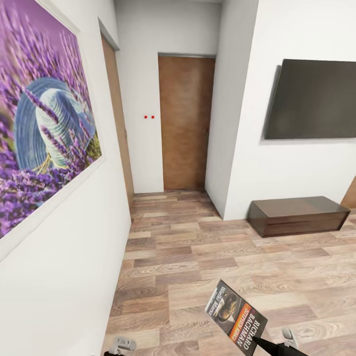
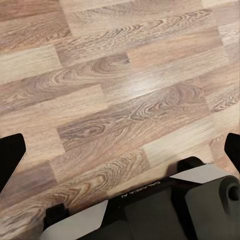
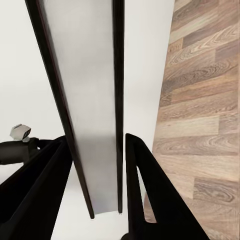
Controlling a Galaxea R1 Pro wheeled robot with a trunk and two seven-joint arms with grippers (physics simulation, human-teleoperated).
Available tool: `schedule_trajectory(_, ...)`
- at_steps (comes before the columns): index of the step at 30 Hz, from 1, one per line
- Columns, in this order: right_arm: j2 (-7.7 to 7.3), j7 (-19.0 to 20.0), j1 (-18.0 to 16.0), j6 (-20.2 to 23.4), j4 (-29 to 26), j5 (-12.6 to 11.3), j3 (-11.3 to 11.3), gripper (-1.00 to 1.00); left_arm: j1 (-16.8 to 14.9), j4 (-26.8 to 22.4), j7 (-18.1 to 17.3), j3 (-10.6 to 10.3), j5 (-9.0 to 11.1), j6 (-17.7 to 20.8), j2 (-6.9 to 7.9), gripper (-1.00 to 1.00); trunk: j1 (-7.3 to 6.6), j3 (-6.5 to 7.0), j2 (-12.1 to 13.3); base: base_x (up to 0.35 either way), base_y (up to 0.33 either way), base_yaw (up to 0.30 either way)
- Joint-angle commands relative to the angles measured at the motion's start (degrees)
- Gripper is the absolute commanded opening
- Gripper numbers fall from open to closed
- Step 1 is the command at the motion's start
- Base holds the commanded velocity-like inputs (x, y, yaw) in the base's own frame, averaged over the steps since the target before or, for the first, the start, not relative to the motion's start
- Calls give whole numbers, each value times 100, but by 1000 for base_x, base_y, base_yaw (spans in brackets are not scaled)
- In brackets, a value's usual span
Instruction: In the bedroom, move the book from the bed onto either nightstand, and place the two sandals side by side next to the bed.
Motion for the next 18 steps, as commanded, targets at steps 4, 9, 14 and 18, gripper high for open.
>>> schedule_trajectory(4,-2,14,-6,-25,1,-44,33,-100,-6,6,-17,-48,41,-25,1,100,7,-13,-12,330,0,0)
schedule_trajectory(9,-2,28,-6,-31,0,-44,36,-100,-6,6,-17,-47,41,-25,1,100,7,-13,-12,331,0,0)
schedule_trajectory(14,-2,25,-6,-23,0,-44,31,-100,-6,6,-17,-46,41,-24,1,100,7,-13,-12,331,0,0)
schedule_trajectory(18,-2,22,-6,-10,2,-44,30,-100,-6,6,-17,-48,41,-22,1,100,7,-13,-12,331,0,-57)
